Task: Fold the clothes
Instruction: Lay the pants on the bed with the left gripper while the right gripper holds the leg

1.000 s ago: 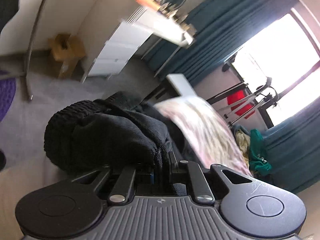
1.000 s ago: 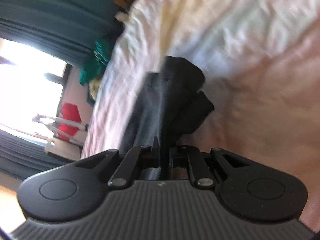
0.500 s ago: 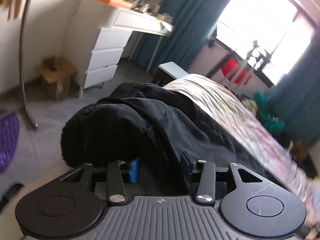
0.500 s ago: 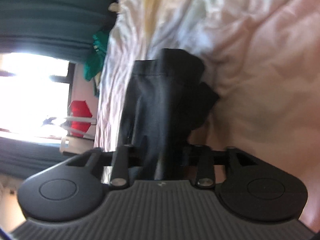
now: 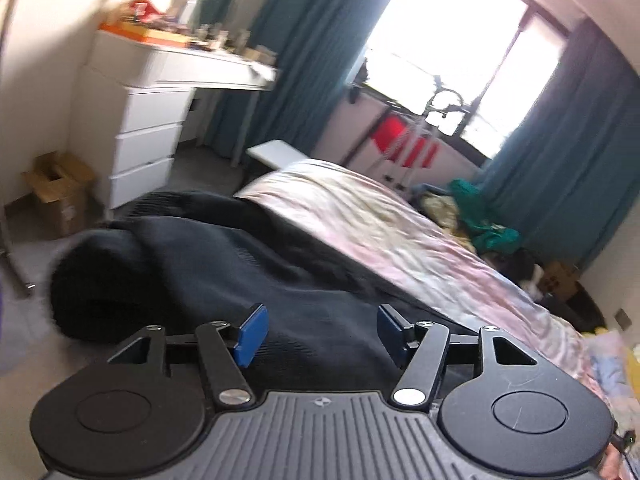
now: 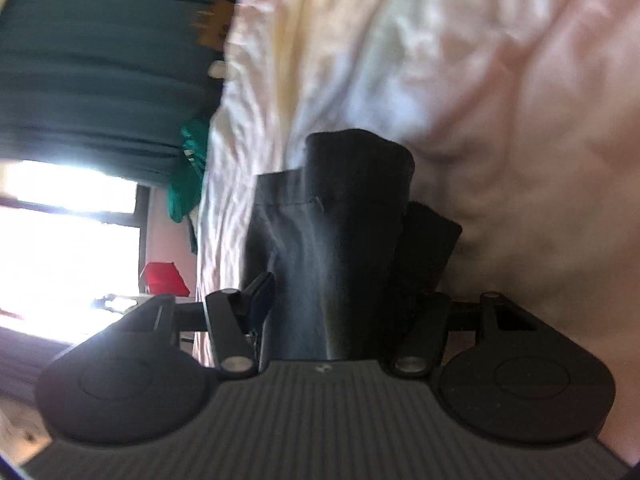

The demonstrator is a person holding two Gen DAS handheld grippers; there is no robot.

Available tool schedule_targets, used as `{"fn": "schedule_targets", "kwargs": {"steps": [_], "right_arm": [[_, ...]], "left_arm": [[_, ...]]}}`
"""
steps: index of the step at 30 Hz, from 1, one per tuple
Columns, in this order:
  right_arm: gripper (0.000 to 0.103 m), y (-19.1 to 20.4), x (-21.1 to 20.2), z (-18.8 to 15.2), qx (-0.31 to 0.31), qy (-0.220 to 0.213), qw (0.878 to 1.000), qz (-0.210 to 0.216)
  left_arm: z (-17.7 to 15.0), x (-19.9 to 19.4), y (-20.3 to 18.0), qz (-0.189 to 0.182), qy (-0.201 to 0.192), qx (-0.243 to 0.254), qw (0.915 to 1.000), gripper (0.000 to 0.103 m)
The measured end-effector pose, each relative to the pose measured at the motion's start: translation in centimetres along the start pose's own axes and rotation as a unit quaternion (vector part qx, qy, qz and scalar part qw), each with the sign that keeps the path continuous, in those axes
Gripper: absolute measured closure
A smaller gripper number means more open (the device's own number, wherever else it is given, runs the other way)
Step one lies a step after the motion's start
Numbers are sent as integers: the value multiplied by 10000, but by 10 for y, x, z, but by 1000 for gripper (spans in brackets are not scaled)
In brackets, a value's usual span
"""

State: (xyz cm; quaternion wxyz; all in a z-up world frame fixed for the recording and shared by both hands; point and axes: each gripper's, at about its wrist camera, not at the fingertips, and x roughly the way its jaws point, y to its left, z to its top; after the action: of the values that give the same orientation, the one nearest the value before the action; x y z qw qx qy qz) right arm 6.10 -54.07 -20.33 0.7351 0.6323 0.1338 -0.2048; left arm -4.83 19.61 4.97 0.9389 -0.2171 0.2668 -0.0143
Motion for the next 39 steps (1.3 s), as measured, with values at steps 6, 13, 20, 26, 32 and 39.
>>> {"fn": "schedule_targets", "kwargs": {"steps": [6,13,20,26,32,39], "right_arm": [[53,8,-8,11,-410,-160,9987,263],[54,-9,8,15,-137,333,9993,-38],[54,2,1,6,-865,882,9921,-230],[85,11,-3,2,-1284,761,9872,-567],[90,57,-13,-7,-2206,239,9740,-456],[90,137,-32,-51,-3594,-463,9320,-8]], "left_arm": [[-29,79,-88,-144,313,724,9968,37],[-62,159,-114,214,744,1019,9918,37],[-88,199,-112,431,887,1422,9849,37],[-109,202,-115,617,697,2050,9743,36],[-111,209,-119,658,782,2446,9642,35],[-107,210,-116,586,794,2435,9649,35]]}}
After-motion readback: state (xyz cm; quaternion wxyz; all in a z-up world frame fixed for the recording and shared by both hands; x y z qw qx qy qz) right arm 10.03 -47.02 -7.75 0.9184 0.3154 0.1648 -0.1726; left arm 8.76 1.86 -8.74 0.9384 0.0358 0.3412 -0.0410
